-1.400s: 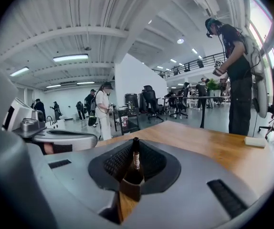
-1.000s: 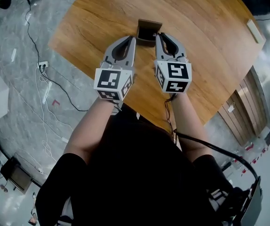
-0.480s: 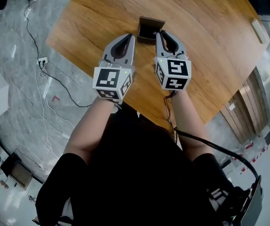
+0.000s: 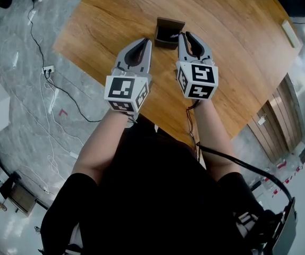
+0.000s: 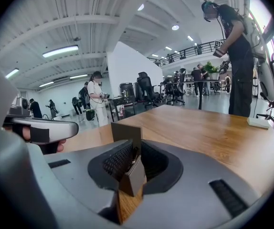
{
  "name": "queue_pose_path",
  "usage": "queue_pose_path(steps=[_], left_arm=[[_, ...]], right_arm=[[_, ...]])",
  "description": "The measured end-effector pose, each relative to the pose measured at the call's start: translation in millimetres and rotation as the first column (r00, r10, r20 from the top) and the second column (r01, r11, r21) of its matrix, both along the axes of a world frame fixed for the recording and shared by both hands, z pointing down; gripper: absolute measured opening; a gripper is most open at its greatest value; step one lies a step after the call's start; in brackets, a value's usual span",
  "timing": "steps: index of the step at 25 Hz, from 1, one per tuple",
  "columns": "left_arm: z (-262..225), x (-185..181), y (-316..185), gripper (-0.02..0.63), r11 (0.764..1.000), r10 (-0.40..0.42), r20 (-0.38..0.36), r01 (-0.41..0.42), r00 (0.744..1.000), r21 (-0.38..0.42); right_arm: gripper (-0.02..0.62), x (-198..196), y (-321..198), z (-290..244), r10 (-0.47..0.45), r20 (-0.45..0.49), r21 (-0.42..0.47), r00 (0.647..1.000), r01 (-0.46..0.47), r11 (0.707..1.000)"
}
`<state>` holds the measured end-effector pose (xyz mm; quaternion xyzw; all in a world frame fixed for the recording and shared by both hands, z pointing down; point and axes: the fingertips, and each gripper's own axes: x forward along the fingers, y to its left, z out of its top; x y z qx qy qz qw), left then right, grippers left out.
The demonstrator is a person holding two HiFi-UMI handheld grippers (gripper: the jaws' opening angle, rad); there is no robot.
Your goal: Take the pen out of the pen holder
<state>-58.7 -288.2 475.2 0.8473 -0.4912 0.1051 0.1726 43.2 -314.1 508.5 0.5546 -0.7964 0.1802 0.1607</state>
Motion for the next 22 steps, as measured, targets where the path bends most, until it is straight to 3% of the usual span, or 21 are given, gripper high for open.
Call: queue_pose_path(steps=[11, 22], left_arm=[[-67, 6, 24, 0.0, 0.993, 0.025, -0.009, -0.024, 1.0, 0.118], [-156, 27, 77, 0.001, 0.961, 0.069, -0.023, -0.06, 0.997, 0.268]], right_arm=[[0.02, 6, 32, -102, 0.017, 0.033, 0.205, 0.999, -0.023, 0.979], [0.014, 0, 106, -207, -0.033, 0.039, 0.449, 0.999, 0.012, 0.893]])
